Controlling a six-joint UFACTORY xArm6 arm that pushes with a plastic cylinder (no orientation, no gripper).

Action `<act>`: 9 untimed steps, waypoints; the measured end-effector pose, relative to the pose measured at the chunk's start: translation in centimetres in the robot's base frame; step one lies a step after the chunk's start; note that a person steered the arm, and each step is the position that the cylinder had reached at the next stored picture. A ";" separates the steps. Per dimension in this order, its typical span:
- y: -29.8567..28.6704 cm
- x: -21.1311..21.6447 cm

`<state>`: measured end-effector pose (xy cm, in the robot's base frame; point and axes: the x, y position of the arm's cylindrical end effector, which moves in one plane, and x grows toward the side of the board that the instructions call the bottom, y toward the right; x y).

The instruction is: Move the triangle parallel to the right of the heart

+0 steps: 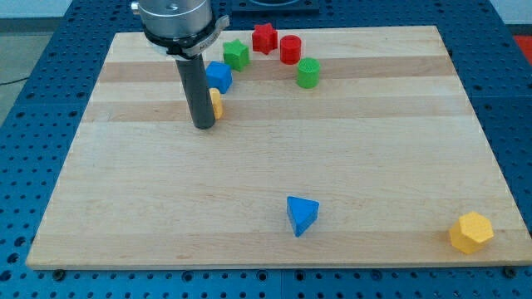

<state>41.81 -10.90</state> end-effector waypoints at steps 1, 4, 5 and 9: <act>1.1 5.5; 14.6 20.1; 16.4 19.6; 11.8 10.4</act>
<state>52.16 0.91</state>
